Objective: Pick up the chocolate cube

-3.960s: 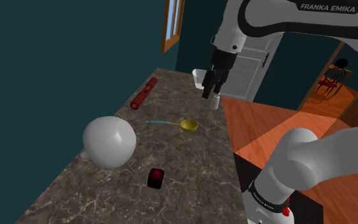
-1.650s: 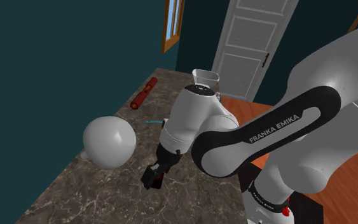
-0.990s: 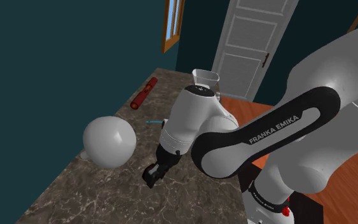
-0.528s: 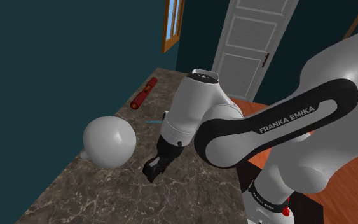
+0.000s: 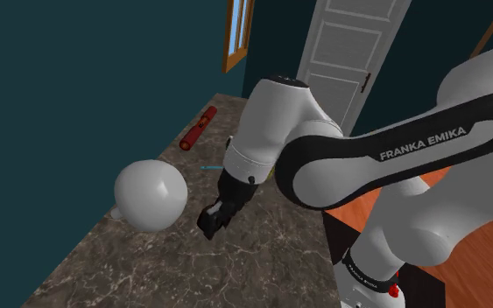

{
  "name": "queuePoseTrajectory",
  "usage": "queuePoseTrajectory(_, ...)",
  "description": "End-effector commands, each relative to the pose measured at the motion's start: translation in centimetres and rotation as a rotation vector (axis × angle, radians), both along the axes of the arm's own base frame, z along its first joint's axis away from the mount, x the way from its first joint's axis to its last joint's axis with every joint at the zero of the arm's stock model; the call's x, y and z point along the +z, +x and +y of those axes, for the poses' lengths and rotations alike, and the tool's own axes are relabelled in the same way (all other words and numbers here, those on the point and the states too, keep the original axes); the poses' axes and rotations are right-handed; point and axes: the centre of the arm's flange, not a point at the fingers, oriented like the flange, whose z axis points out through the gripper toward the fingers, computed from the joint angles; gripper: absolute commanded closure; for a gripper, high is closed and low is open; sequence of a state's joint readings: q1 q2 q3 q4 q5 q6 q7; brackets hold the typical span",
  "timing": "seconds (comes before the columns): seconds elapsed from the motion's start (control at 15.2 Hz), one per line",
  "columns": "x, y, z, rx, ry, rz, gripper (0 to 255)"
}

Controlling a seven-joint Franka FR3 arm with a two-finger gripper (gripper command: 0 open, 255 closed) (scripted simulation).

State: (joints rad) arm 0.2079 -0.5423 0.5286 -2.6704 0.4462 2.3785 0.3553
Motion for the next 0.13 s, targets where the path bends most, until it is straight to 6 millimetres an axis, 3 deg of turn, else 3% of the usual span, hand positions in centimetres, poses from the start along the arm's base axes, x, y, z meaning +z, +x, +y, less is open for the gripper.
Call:
queuePoseTrajectory(0.0,0.71,-0.02,0.04,0.0,0.0,0.0,255)
queuePoseTrajectory(0.07,0.71,-0.02,0.04,0.0,0.0,0.0,255)
